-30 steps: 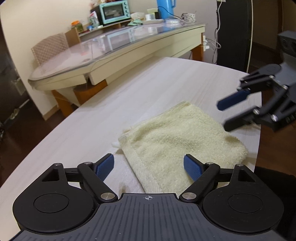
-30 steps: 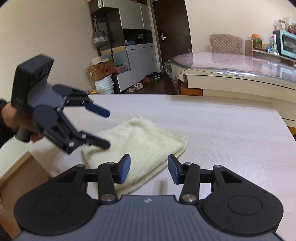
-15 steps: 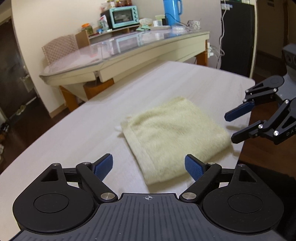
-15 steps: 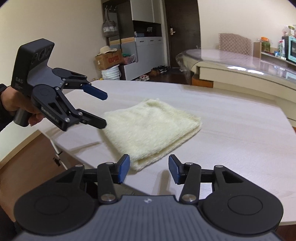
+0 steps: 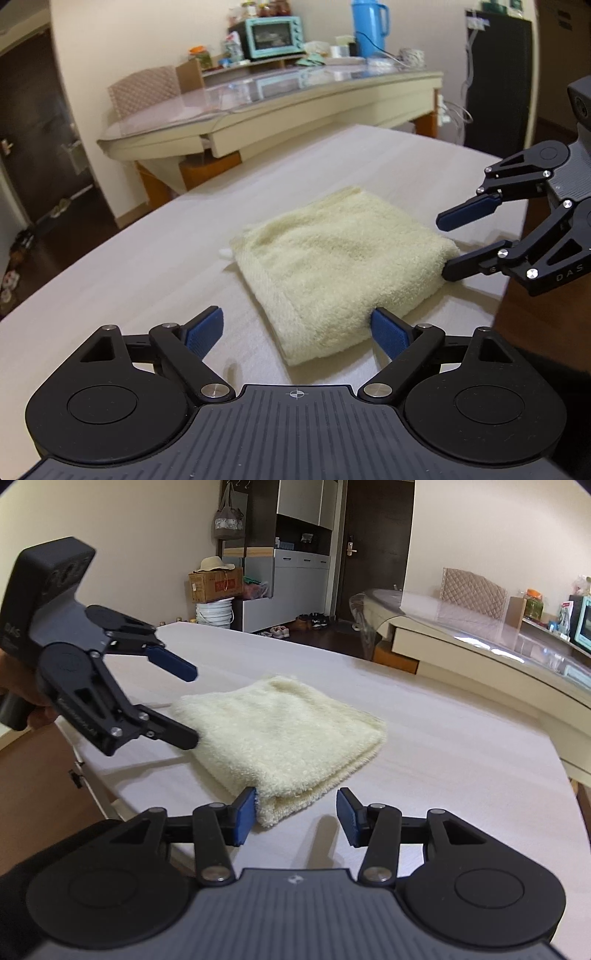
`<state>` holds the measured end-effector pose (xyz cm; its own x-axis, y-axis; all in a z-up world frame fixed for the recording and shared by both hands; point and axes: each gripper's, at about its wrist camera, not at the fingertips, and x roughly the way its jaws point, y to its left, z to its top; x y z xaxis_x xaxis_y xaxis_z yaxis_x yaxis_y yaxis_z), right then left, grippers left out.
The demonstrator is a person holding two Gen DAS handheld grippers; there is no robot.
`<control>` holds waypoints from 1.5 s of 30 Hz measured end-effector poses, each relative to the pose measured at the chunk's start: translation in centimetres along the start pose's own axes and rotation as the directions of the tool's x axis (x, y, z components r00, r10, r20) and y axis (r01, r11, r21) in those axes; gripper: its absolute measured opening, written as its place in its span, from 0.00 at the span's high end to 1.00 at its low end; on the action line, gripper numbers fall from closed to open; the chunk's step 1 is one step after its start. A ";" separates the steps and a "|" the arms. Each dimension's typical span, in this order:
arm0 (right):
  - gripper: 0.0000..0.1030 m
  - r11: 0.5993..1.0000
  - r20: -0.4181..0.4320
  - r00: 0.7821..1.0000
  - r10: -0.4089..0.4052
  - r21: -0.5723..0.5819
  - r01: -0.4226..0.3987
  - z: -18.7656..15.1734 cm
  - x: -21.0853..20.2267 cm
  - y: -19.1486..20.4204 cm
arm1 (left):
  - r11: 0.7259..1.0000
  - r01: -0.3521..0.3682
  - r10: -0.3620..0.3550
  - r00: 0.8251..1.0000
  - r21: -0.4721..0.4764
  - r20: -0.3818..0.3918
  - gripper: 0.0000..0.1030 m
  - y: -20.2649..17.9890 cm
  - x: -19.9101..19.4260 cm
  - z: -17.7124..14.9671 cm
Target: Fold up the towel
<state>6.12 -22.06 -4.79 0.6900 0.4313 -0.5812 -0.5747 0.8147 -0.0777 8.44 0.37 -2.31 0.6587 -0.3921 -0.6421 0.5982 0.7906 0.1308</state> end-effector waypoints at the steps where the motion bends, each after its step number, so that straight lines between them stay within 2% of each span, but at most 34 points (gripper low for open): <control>1: 0.51 1.000 -0.001 1.000 -0.007 -0.010 0.007 0.1 0.1 -0.5 | 1.000 -0.006 0.006 1.000 -0.010 0.002 0.11 -0.3 0.2 0.3; 5: 0.46 1.000 -0.016 1.000 -0.002 -0.008 0.002 0.4 0.6 -2.1 | 0.999 -0.038 0.038 0.999 0.005 -0.006 0.10 -1.4 0.6 0.8; 9: 0.45 0.999 0.005 1.000 0.005 0.045 -0.005 0.1 -0.8 -1.9 | 0.996 -0.067 0.066 0.998 -0.054 -0.026 0.10 -1.8 -0.2 0.3; 10: 0.41 0.997 0.010 1.000 0.007 0.071 -0.008 0.0 -1.2 -1.8 | 0.994 -0.080 0.078 0.996 -0.076 -0.033 0.10 -1.9 -0.5 0.1; 11: 0.33 0.996 0.014 1.000 0.008 0.090 -0.009 -0.1 -1.6 -1.8 | 0.991 -0.094 0.091 0.995 -0.098 -0.040 0.09 -1.9 -0.8 -0.2; 15: 0.21 0.979 0.030 1.000 -0.008 0.205 0.002 -0.7 -3.7 -1.0 | 0.962 -0.181 0.171 0.983 -0.202 -0.069 0.07 -2.1 -2.2 -1.3; 17: 0.11 0.972 0.026 0.999 -0.019 0.233 0.012 -0.8 -4.4 -0.7 | 0.946 -0.205 0.192 0.979 -0.251 -0.074 0.06 -2.3 -2.9 -1.6; 22: 0.04 0.948 0.031 0.999 -0.042 0.318 0.029 -1.0 -6.2 -0.4 | 0.911 -0.265 0.246 0.964 -0.315 -0.100 0.01 -3.2 -4.2 -1.9; 25: 0.02 0.944 0.034 0.998 -0.054 0.328 0.040 -1.0 -7.0 -0.2 | 0.893 -0.274 0.256 0.962 -0.356 -0.098 0.00 -3.8 -5.2 -1.9; 34: 0.00 0.915 0.009 0.999 -0.051 0.400 0.043 -1.0 -8.1 -0.2 | 0.878 -0.281 0.263 0.960 -0.388 -0.102 0.00 -5.1 -7.0 -1.6; 45: 0.00 0.924 0.003 0.998 -0.055 0.380 0.050 -0.4 -8.6 0.8 | 0.851 -0.257 0.256 0.964 -0.458 -0.066 0.00 -4.6 -7.8 -1.0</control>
<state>-0.40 -25.30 -0.17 0.7222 0.3870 -0.5733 -0.3295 0.9212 0.2068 0.10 0.23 1.35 0.7582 -0.1447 -0.6357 0.1304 0.9890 -0.0696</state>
